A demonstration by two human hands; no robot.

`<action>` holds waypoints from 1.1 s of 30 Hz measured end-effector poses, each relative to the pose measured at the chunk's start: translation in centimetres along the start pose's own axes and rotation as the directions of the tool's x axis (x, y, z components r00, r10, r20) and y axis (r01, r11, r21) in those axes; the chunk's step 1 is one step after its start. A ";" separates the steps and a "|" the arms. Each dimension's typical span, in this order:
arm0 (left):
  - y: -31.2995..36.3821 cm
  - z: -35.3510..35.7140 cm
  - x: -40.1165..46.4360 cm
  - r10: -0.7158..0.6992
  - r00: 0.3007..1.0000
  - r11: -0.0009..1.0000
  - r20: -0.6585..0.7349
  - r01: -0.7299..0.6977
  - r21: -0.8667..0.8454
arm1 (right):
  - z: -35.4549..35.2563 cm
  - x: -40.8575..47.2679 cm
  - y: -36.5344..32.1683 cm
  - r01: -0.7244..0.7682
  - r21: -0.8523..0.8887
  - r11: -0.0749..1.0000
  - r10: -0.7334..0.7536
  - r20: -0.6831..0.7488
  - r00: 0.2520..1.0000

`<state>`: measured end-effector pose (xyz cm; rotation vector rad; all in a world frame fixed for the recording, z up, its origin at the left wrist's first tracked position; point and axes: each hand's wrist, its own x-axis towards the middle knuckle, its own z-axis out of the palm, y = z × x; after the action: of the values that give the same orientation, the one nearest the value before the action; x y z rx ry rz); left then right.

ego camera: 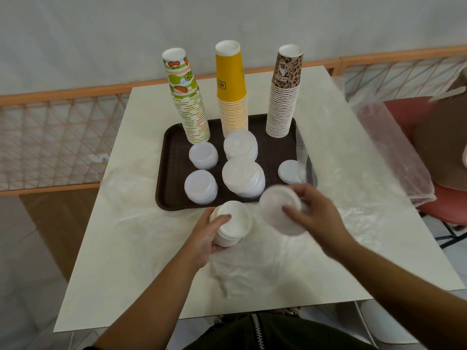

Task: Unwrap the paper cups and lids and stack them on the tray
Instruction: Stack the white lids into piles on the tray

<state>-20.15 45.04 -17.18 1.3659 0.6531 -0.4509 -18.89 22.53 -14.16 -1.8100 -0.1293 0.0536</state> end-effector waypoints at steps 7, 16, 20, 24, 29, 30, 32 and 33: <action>0.0 0.4 0.1 0.013 0.999 1.000 -0.039 -0.012 0.021 | 0.0 11.8 -0.6 -0.390 0.758 0.523 0.560 0.039 0.828; 0.0 0.6 0.2 0.032 0.997 0.998 -0.066 -0.028 0.056 | -0.7 14.1 3.7 -0.409 0.185 0.893 0.449 -0.366 0.815; -0.1 0.8 0.2 0.040 0.996 0.997 -0.084 -0.034 0.074 | -2.2 14.6 4.7 -0.417 -0.058 0.907 0.378 -0.321 0.868; 0.5 1.0 0.1 0.025 0.996 0.998 -0.089 -0.019 0.061 | -2.0 15.0 5.6 -0.374 -0.343 0.862 0.312 -0.224 0.923; 2.4 1.3 -0.7 0.040 0.998 0.999 -0.045 -0.039 0.014 | -1.3 14.9 7.2 -0.252 -0.547 0.798 0.253 -0.075 0.965; 3.0 1.5 -0.8 0.053 0.998 0.999 -0.031 -0.053 0.005 | -1.3 14.9 7.4 -0.228 -0.553 0.801 0.232 -0.064 0.971; 4.2 2.0 -1.3 0.092 0.996 0.996 -0.009 -0.092 -0.002 | -1.1 14.6 7.0 -0.189 -0.529 0.827 0.157 -0.106 0.982; 4.8 2.4 -1.4 0.119 0.993 0.993 -0.009 -0.119 0.006 | -1.0 14.5 6.3 -0.156 -0.510 0.846 0.093 -0.146 0.985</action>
<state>-17.73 43.38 -12.49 1.4039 0.5747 -0.3513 -4.03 21.81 -19.56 -2.3609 0.0674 0.0048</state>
